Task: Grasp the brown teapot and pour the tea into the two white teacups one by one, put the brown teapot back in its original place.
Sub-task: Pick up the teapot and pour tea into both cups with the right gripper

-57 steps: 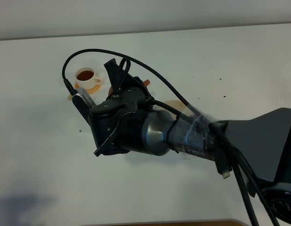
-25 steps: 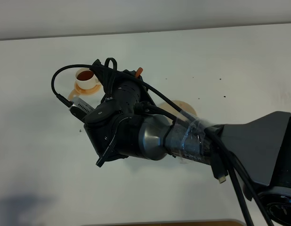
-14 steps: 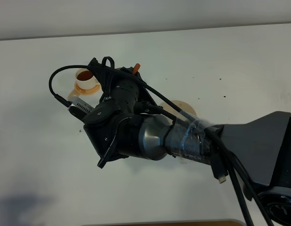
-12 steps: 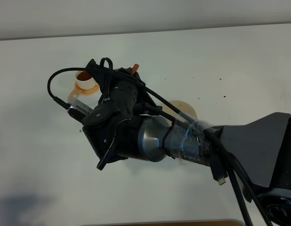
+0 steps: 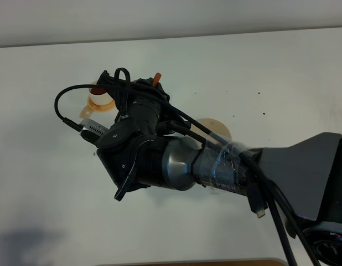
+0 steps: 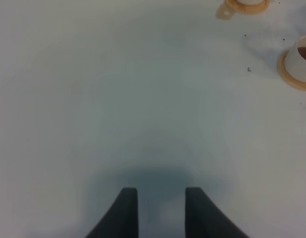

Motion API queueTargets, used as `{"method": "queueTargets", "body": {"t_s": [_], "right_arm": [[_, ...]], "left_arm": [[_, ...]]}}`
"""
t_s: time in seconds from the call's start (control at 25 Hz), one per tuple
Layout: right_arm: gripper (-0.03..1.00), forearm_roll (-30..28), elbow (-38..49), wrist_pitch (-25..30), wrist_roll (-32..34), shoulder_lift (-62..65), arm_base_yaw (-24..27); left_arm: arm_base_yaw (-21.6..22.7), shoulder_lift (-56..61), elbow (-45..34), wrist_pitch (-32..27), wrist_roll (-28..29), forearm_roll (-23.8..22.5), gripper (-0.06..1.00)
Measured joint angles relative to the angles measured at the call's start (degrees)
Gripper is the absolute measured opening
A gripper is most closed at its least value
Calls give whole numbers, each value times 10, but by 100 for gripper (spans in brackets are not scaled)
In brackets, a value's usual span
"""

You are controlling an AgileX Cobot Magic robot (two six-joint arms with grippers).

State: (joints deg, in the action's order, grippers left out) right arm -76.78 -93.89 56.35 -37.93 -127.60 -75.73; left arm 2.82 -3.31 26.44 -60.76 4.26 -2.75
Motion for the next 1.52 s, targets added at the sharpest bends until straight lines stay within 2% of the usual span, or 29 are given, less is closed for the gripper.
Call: {"method": "queueTargets", "body": {"t_s": [0.76, 1.16, 1.36, 1.52], "right_arm": [[13, -44, 0, -15, -27, 0, 0], [13, -44, 0, -18, -28, 0, 0], [13, -23, 0, -21, -28, 0, 0], [13, 26, 0, -20, -25, 0, 0]], "left_arm": [[0, 0, 0, 0, 0, 0, 28], [0, 0, 0, 0, 0, 0, 28], [0, 0, 0, 0, 0, 0, 28], [0, 0, 0, 0, 0, 0, 28]]}}
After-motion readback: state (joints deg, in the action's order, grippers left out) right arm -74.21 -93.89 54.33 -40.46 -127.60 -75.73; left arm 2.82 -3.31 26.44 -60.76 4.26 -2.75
